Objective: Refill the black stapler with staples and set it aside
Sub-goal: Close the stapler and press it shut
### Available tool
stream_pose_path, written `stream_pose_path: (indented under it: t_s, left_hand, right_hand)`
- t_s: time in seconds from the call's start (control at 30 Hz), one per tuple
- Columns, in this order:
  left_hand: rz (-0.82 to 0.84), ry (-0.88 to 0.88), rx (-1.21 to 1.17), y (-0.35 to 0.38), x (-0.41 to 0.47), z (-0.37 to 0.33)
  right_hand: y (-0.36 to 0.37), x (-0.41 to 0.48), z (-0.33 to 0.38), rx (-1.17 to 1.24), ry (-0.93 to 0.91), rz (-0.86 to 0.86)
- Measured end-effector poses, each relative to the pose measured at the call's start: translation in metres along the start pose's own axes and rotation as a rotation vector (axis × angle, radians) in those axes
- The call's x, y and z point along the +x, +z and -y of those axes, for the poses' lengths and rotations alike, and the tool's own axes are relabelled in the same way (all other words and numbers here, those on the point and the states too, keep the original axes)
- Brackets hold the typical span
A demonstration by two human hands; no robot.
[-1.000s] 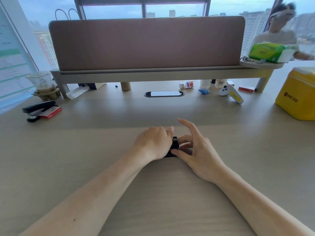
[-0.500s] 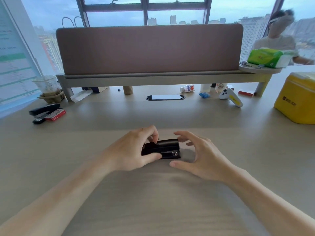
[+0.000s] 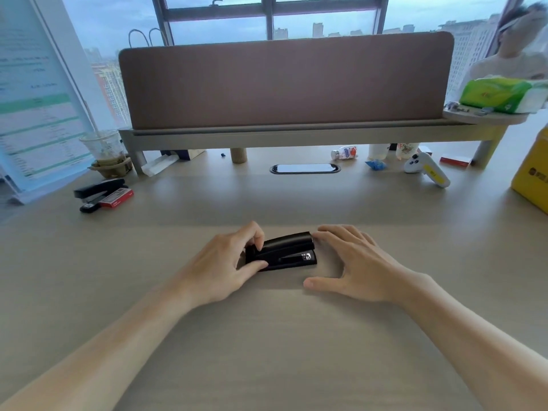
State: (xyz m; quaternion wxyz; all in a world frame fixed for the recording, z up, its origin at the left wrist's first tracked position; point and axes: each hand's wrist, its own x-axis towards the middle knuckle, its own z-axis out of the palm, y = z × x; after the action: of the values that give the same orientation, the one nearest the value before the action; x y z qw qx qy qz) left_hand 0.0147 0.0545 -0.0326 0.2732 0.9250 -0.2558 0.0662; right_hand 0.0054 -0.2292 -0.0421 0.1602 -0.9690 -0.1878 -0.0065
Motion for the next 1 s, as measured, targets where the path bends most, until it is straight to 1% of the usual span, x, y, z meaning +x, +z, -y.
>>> stream_pose_path:
  t_s: [0.1,0.2,0.3,0.43,0.67,1.0]
  left_hand:
    - [-0.070,-0.014,-0.004,0.001,0.002,0.007]
    - [-0.177,-0.079,-0.019,0.002,0.018,0.014]
    - [-0.287,-0.163,-0.029,0.004,0.049,0.026]
    - [-0.357,-0.245,0.008,0.011,0.099,0.043]
    - [-0.344,-0.295,0.118,0.023,0.170,0.056]
    - [-0.298,-0.280,0.184,0.039,0.195,0.050]
  right_hand:
    - [0.003,0.005,-0.004,-0.029,0.015,0.007]
    - [0.001,0.011,-0.004,-0.052,0.023,0.033]
    - [0.001,0.022,-0.007,-0.049,0.027,0.038]
    - [0.004,0.040,-0.014,-0.043,0.029,0.027]
    - [0.010,0.051,-0.020,-0.059,0.017,-0.013]
    - [0.009,0.051,-0.019,-0.066,0.014,-0.027]
